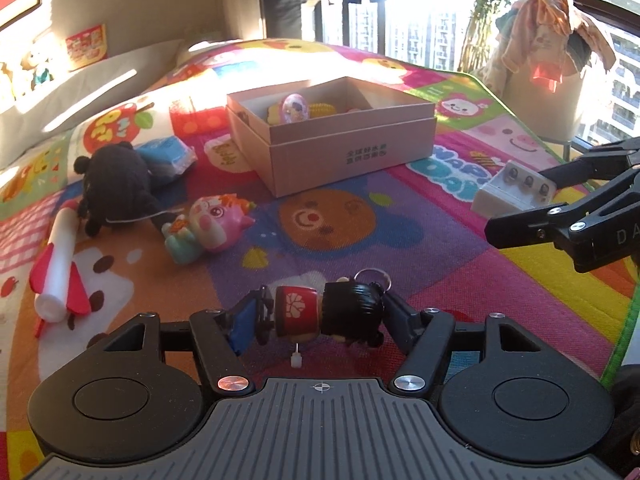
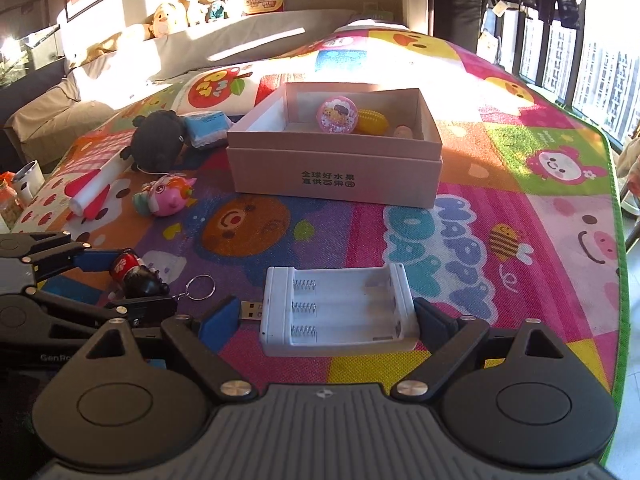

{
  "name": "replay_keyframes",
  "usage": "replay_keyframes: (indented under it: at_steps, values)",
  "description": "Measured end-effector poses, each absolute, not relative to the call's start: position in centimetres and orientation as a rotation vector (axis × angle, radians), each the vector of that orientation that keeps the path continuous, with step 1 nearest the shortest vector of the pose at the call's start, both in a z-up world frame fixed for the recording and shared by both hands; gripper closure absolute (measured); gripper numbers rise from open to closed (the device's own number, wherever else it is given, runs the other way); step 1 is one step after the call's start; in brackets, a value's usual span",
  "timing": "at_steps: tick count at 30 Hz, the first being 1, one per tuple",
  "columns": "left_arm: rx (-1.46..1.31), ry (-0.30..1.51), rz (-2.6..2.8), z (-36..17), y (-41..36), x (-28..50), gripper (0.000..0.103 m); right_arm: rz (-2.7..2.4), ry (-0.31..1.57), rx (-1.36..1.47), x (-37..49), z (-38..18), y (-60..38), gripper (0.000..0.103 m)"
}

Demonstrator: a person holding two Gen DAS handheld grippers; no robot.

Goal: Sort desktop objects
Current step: 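Lift both toys into the box and open the left and right grippers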

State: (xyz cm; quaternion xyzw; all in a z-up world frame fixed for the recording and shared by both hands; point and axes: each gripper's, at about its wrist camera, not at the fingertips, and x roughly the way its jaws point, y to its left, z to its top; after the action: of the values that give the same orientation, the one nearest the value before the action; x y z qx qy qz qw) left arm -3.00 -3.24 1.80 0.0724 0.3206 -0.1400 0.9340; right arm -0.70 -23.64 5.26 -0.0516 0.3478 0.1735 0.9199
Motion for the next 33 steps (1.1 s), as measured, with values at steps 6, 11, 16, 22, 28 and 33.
replay_keyframes:
  at_steps: [6, 11, 16, 22, 28, 33]
  values:
    - [0.19, 0.5, -0.305, 7.1, -3.6, -3.9, 0.033, 0.366, 0.55, -0.184, -3.0, 9.1, -23.6, 0.012]
    - [0.229, 0.303, -0.283, 13.3, -3.8, -3.4, 0.033, 0.367, 0.341, -0.201, -4.6, 14.5, -24.4, 0.012]
    - [0.182, 0.245, -0.316, 16.8, -4.1, 0.2, 0.033, 0.314, 0.229, -0.199, -3.5, 17.7, -25.2, 0.012]
    - [0.05, 0.296, -0.389, 18.7, -4.6, 9.7, 0.032, 0.278, 0.228, -0.188, 3.6, 19.1, -24.6, 0.012]
    - [0.01, 0.343, -0.33, 16.7, -2.6, 15.1, 0.011, 0.286, 0.327, -0.23, 12.7, 15.5, -22.6, 0.003]
    - [0.042, 0.466, -0.274, 10.8, 0.8, 11.7, 0.007, 0.298, 0.458, -0.186, 13.3, 10.2, -23.1, 0.004]
